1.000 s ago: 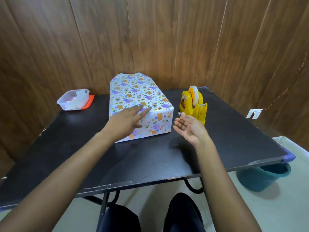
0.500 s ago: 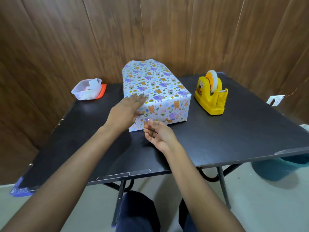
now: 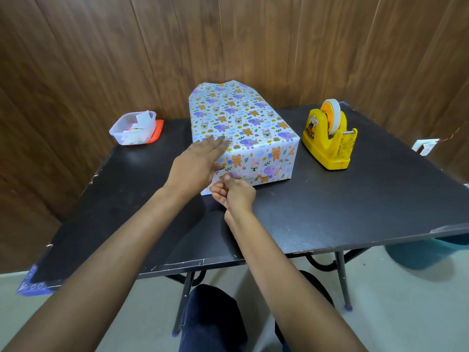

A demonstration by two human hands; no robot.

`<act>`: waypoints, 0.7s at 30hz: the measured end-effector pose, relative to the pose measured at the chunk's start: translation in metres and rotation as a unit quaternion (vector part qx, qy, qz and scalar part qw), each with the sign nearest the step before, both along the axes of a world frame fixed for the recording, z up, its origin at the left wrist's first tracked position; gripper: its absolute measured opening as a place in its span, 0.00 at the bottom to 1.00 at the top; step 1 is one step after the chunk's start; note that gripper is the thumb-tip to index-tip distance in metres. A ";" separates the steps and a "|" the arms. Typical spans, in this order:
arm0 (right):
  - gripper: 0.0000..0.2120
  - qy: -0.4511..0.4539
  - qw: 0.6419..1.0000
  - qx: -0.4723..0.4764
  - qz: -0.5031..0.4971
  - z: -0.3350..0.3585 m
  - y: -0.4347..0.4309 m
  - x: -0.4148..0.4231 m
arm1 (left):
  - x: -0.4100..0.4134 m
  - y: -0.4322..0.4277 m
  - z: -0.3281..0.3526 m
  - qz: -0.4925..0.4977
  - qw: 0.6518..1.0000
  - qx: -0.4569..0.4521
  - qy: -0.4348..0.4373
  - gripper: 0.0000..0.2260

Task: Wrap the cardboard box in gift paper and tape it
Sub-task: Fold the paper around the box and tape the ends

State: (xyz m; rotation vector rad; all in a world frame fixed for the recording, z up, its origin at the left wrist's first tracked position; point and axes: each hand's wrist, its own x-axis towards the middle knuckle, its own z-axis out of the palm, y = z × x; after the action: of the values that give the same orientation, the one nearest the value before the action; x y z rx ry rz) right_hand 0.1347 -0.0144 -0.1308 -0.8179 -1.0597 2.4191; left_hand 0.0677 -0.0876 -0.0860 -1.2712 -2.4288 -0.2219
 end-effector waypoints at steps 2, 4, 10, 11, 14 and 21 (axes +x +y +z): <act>0.11 -0.013 0.999 0.043 0.008 -0.001 0.001 0.000 | 0.001 0.000 0.000 -0.002 1.000 0.003 0.000 0.25; 0.11 -0.026 0.996 0.087 0.020 -0.001 0.003 0.001 | 0.002 0.000 0.001 0.000 1.000 0.003 -0.001 0.25; 0.11 -0.093 0.973 0.201 0.068 0.000 0.014 0.003 | 0.001 0.000 -0.002 0.003 1.000 0.006 0.004 0.24; 0.12 -0.107 0.967 0.216 0.077 0.000 0.016 0.003 | 0.001 0.000 -0.002 0.004 1.000 0.008 0.005 0.24; 0.15 -0.131 0.951 0.264 0.090 0.000 0.023 0.003 | 0.001 0.001 -0.002 0.003 1.000 0.009 0.005 0.25; 0.21 -0.191 0.829 0.520 0.071 -0.008 0.030 0.002 | 0.000 -0.001 -0.002 -0.001 1.000 0.013 0.007 0.24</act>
State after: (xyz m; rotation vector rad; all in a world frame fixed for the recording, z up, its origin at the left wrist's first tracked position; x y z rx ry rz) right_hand 0.1371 0.0157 -0.1388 -0.7972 -2.3133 1.3450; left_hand 0.0678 -0.0882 -0.0880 -1.2596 -2.4048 -0.2440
